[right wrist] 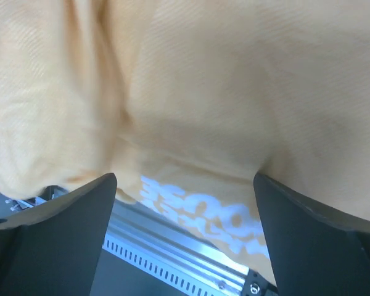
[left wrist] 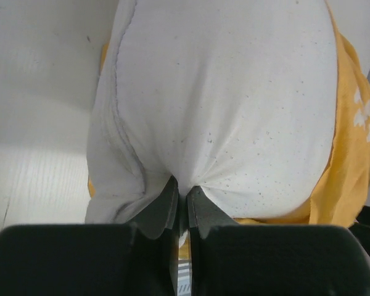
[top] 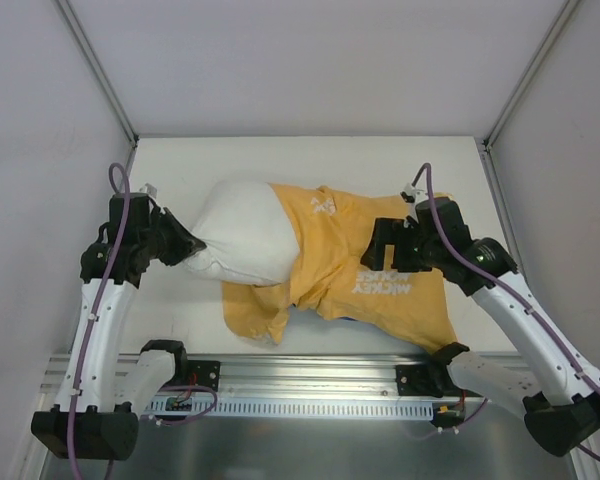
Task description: Remove the pillowcase from the pillow
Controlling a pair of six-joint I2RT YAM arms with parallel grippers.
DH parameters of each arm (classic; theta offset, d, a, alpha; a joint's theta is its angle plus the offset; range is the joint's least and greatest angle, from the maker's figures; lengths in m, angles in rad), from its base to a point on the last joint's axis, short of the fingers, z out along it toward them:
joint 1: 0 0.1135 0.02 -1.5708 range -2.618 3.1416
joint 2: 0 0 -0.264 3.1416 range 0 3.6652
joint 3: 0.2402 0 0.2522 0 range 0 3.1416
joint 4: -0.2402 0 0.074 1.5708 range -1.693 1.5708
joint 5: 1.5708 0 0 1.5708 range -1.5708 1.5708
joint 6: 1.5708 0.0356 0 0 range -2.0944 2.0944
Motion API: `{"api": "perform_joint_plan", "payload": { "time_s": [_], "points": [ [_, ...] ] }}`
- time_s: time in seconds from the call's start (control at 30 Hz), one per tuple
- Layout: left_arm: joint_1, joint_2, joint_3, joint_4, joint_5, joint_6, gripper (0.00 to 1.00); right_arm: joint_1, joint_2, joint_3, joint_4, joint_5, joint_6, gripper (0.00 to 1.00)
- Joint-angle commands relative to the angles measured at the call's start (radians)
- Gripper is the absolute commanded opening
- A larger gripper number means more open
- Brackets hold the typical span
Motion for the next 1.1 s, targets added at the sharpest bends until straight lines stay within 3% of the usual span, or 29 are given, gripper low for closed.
{"api": "perform_joint_plan", "payload": {
  "time_s": [0.0,0.2,0.33,0.47,0.5,0.6,0.83,0.9,0.93,1.0,1.03,1.07],
  "points": [
    [0.046,0.012,0.056,0.004,-0.043,0.026,0.00,-0.024,-0.119,0.050,-0.136,0.094,-0.069,0.99],
    [0.163,0.064,0.139,-0.048,-0.085,0.060,0.00,-0.076,-0.229,0.006,-0.283,0.183,-0.056,0.96],
    [0.235,0.090,0.185,-0.066,-0.086,0.081,0.00,-0.076,-0.311,-0.106,-0.308,0.154,0.001,0.96],
    [0.296,0.118,0.211,-0.083,-0.091,0.098,0.00,-0.075,-0.390,-0.179,-0.309,-0.029,-0.002,0.96],
    [0.303,0.123,0.213,-0.082,-0.091,0.097,0.00,-0.072,-0.402,-0.204,-0.302,-0.139,-0.008,0.96],
    [0.312,0.142,0.213,-0.082,-0.091,0.092,0.00,-0.018,-0.451,-0.279,-0.260,-0.225,0.021,0.96],
    [0.316,0.169,0.230,-0.068,-0.077,0.074,0.00,0.172,-0.422,-0.479,-0.166,-0.013,0.154,0.98],
    [0.316,0.173,0.240,-0.068,-0.079,0.077,0.00,0.198,-0.392,-0.510,-0.132,0.014,0.213,0.80],
    [0.318,0.173,0.243,-0.068,-0.080,0.078,0.00,0.198,-0.385,-0.521,-0.121,0.043,0.227,0.47],
    [0.326,0.176,0.254,-0.071,-0.082,0.084,0.00,0.200,-0.381,-0.507,-0.137,0.097,0.259,0.10],
    [0.336,0.175,0.257,-0.070,-0.074,0.086,0.00,0.198,-0.381,-0.461,-0.183,0.207,0.267,0.01],
    [0.344,0.175,0.259,-0.070,-0.068,0.088,0.00,0.195,-0.382,-0.430,-0.206,0.253,0.268,0.01]
  ]
}}
